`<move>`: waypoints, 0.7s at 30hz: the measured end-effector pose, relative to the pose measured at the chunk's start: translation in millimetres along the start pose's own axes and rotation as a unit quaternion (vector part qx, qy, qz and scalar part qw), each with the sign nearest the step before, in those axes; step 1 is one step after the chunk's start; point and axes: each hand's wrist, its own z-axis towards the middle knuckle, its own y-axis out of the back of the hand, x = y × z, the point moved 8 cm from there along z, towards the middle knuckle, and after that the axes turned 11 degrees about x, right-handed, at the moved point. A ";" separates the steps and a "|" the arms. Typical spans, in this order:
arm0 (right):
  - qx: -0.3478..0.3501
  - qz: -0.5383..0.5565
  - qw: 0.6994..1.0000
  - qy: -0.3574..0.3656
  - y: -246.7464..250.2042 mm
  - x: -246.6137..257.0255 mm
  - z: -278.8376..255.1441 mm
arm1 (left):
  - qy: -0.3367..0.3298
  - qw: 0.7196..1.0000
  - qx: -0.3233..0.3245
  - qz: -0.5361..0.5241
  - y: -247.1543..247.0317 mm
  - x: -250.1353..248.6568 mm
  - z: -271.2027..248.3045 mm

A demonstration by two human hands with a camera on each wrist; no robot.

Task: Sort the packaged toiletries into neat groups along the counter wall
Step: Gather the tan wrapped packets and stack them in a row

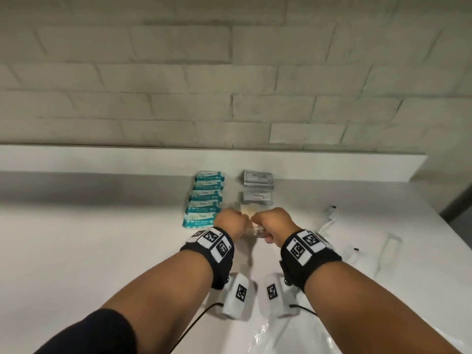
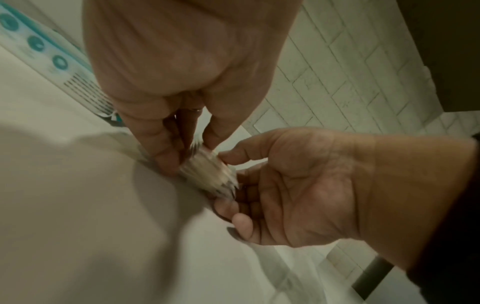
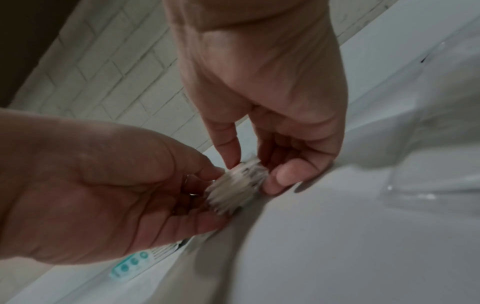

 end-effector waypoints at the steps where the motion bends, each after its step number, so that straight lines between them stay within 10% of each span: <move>1: 0.004 -0.014 1.000 -0.008 0.9 0.4 1.8 | 0.008 1.000 0.002 0.002 -0.9 1.9 2.9; 16: 0.029 -0.114 0.992 -0.053 2.5 -2.3 4.0 | 0.009 0.991 0.022 0.132 -7.4 -2.8 4.4; 21: 0.020 -0.010 1.000 0.008 55.8 11.6 -31.3 | -0.027 0.999 -0.004 0.020 11.7 -19.3 -24.7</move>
